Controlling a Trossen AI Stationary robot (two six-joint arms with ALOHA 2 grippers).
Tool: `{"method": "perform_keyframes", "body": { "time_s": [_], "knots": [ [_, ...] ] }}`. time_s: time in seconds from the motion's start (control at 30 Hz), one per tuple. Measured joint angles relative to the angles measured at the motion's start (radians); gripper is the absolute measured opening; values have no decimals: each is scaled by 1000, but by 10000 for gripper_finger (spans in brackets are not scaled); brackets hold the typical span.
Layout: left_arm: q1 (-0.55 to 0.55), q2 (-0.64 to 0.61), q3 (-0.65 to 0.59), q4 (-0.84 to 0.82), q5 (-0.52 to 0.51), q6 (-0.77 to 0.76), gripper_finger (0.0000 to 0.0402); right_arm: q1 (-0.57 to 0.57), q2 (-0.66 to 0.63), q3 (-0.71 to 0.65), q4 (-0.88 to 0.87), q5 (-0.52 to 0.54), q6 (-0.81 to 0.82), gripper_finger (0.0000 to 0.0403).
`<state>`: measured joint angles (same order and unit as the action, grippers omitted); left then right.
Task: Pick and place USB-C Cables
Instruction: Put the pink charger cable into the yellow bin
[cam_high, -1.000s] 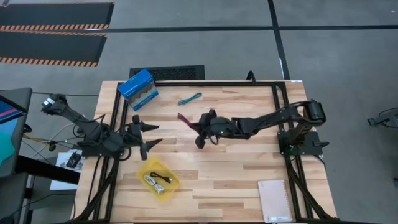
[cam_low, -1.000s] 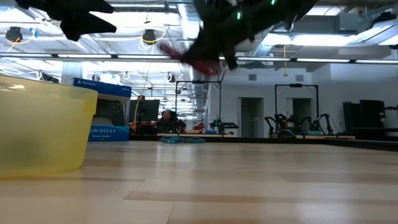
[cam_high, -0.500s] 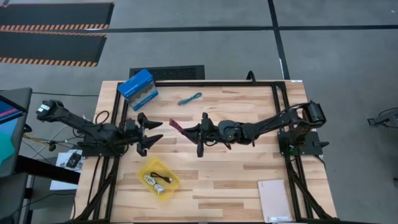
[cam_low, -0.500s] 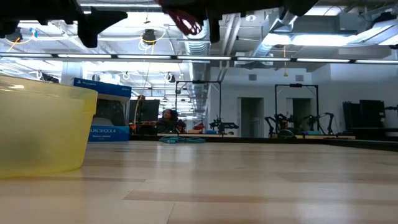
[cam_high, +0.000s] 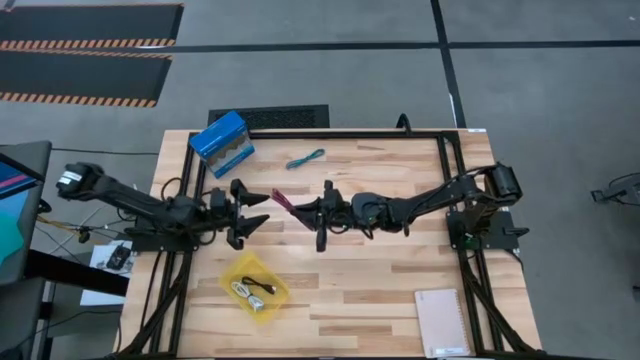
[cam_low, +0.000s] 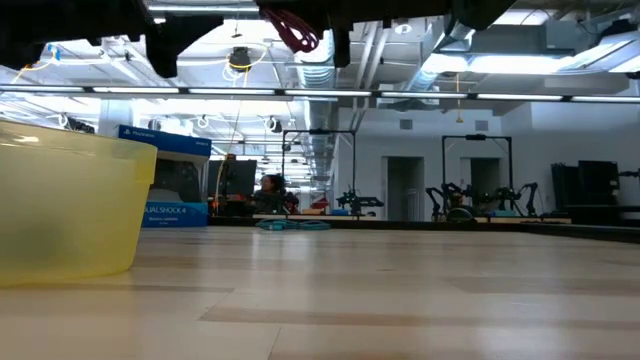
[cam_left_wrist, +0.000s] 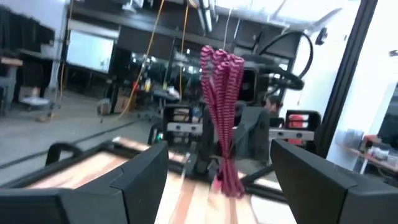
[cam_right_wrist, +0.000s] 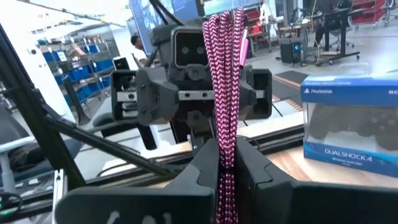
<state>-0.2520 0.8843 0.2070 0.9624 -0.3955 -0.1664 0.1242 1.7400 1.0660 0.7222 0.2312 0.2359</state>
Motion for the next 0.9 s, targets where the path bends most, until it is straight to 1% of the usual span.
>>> {"method": "perform_keyframes", "body": {
  "time_s": [0.13, 0.5, 0.57, 0.73, 0.83, 0.9],
  "knots": [
    [0, 74, 7, 112, 45, 23, 269, 2, 0, 0, -15, 0, -1, 33],
    [0, 246, 126, 106, 87, 76, 269, 20, 0, 0, -20, 0, -8, 36],
    [0, 266, 144, 106, 103, 92, 269, 21, 0, 0, -18, 0, -8, 36],
    [0, 295, 171, 104, 104, 130, 268, 23, 0, 0, -19, 0, -8, 37],
    [2, 295, 173, 104, 136, 153, 254, 27, 0, 0, -18, 0, -8, 37],
    [5, 295, 173, 104, 151, 155, 231, 28, -1, 0, -18, -1, -8, 37]
  ]
}}
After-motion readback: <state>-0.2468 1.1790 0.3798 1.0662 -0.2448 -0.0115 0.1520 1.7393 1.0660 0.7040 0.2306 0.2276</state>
